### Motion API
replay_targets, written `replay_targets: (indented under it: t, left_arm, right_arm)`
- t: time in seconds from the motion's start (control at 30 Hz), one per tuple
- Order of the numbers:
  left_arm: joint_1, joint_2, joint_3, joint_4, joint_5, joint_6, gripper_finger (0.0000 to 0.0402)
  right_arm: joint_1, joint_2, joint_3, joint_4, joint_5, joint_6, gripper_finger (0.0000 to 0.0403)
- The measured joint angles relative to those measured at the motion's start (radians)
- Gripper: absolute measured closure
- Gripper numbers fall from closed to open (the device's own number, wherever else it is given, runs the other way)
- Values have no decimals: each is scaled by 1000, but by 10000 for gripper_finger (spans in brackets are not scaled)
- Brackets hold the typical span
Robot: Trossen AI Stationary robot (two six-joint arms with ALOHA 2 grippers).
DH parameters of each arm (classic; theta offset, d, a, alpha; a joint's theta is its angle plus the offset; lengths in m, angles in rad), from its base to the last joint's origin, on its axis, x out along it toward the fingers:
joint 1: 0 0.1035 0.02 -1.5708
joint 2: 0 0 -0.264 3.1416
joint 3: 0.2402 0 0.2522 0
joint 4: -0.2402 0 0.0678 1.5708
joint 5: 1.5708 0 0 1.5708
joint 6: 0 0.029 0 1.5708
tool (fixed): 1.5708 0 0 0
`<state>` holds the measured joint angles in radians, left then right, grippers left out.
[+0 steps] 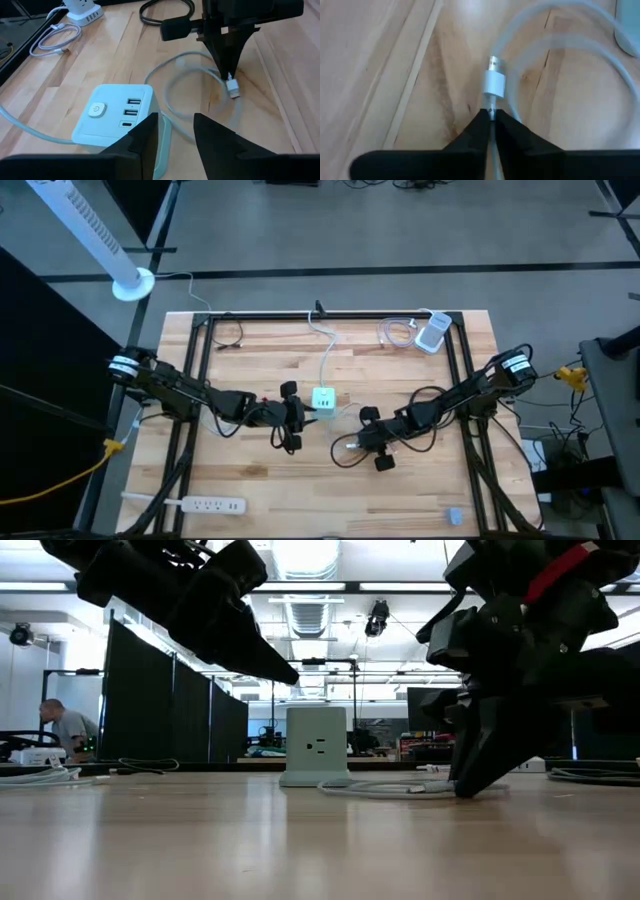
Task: Insert USB
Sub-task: Insert the right white USB cable into the green outlet
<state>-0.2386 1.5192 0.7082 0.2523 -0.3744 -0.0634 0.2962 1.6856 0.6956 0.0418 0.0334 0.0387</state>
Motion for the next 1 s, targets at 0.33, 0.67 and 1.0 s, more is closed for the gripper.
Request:
replay_targets:
  t: [0.33,0.67,1.0]
  left_arm:
    - [-3,0,0,117,53,105,295]
    - [-9,95,-1,247,46,617,261]
    - [-3,156,0,435,24,797,200]
  right_arm:
    - [-27,-182,14,-52,-8,-8,400]
    - [-61,-297,69,-101,-44,56,402]
    - [-149,-294,92,-111,-42,50,402]
